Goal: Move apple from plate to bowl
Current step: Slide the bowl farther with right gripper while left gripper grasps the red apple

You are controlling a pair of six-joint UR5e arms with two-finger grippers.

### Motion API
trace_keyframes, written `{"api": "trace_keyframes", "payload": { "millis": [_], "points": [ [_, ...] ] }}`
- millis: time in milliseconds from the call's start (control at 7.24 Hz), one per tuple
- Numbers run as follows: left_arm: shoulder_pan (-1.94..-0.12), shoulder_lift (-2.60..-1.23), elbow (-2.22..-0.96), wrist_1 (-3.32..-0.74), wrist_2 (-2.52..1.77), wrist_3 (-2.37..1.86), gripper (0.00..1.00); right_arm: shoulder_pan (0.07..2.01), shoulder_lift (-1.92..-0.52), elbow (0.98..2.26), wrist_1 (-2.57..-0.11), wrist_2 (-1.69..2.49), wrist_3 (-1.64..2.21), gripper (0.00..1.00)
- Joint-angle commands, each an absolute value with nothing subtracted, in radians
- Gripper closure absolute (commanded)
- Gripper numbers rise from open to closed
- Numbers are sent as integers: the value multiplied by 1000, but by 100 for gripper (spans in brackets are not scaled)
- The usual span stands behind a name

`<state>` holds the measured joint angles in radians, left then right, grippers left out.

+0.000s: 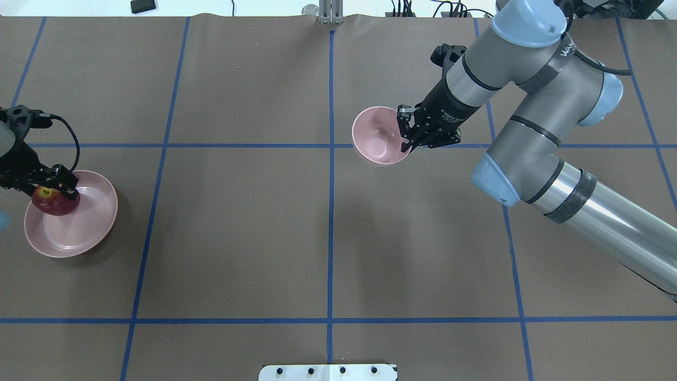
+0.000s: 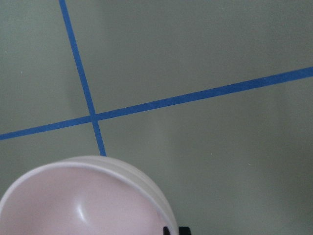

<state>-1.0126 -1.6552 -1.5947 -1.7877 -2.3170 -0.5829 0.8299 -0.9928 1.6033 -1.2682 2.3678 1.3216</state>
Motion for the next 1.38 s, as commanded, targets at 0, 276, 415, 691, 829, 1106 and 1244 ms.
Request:
{"api": "trace_keyframes", "payload": {
  "millis": [0, 276, 415, 691, 829, 1106, 1244],
  "points": [
    [-1012, -1652, -1606, -1786, -2322, -572, 100, 827, -989, 1605, -1269, 2361, 1322, 100],
    [-1020, -1571, -1760, -1749, -2354, -574, 100, 824, -991, 1603, -1269, 2361, 1322, 100],
    [-1026, -1571, -1837, -1670, -2388, -574, 100, 804, -991, 1601, -1269, 2340, 1322, 100],
    [-1035, -1645, -1946, -1458, -2387, -574, 100, 743, -960, 1568, -1282, 2243, 1321, 100],
    [-1035, -1664, -1971, -1445, -2388, -590, 100, 717, -907, 1507, -1282, 2215, 1312, 100],
    [-1034, -1681, -1977, -1439, -2388, -592, 100, 707, -809, 1377, -1276, 2197, 1299, 100],
    [-1035, -1710, -1976, -1412, -2388, -629, 100, 701, -801, 1346, -1272, 2168, 1277, 100]
  ]
}}
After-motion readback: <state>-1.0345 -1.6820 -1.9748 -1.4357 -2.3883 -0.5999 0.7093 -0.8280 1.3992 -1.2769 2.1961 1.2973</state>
